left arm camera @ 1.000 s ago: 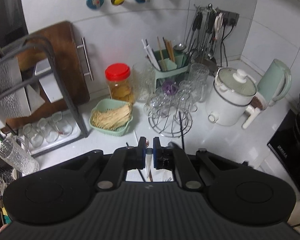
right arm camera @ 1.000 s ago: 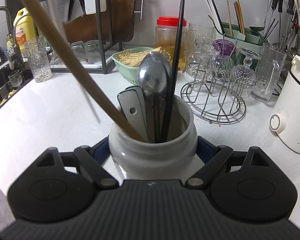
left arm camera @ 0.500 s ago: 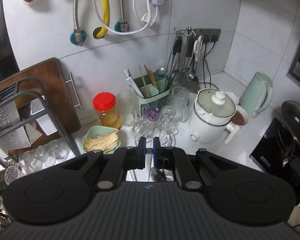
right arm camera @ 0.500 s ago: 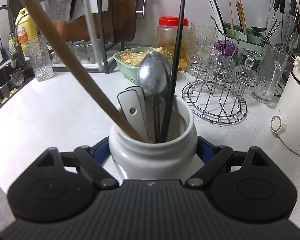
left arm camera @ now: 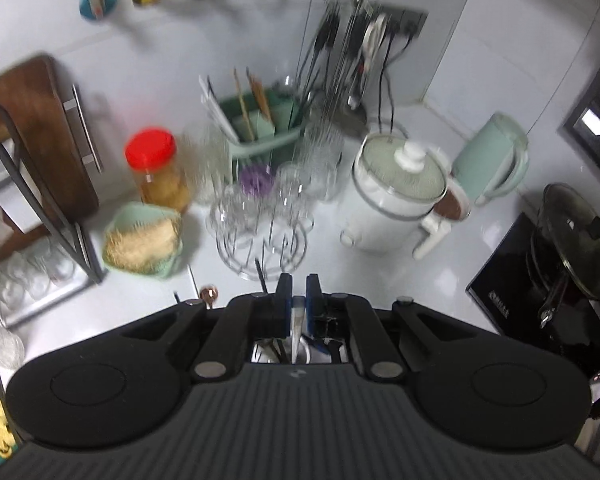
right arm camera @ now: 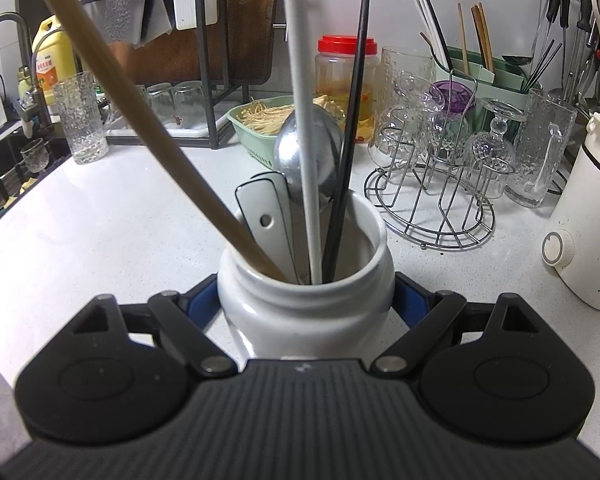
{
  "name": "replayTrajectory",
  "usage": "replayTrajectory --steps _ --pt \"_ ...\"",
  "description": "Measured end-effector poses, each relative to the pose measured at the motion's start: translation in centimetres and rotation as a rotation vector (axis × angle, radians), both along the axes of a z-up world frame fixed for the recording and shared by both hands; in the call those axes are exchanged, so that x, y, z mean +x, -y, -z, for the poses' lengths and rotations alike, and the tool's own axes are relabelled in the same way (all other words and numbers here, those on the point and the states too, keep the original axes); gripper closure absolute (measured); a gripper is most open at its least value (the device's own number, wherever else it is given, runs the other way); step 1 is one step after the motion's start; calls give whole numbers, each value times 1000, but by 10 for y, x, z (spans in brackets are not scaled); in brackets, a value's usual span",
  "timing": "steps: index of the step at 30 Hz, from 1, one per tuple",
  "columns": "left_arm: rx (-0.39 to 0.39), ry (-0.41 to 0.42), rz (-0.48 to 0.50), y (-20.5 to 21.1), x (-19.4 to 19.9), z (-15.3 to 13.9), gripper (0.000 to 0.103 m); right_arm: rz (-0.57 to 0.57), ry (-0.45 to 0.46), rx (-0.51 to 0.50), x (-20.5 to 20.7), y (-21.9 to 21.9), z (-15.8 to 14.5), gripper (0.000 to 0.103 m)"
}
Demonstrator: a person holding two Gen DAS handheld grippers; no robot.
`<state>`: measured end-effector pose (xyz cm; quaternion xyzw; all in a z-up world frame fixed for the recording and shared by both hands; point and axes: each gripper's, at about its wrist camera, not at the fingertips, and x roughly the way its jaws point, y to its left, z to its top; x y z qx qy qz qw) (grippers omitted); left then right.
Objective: Organize utensils
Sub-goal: 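Lower the white chopstick into the mug and open the left tool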
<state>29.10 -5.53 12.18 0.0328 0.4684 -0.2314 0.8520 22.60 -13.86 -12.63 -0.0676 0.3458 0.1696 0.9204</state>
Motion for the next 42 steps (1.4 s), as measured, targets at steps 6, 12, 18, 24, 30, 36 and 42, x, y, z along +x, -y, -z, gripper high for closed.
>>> replayTrajectory --steps 6,12,18,24,30,36,42 --pt "47 -146 4 13 28 32 95 6 2 0 -1 0 0 13" --pt "112 -239 51 29 41 54 95 16 3 0 -1 -1 1 13" --pt "114 -284 52 28 46 72 95 24 6 3 -1 0 2 13" --pt "108 -248 44 23 45 67 87 25 7 1 0 0 2 13" --pt "75 -144 19 10 35 50 62 26 6 1 0 -1 2 13" --pt "85 41 -36 0 11 39 54 11 4 5 1 1 2 13" --pt "49 141 -124 -24 -11 36 45 4 4 6 5 3 2 13"
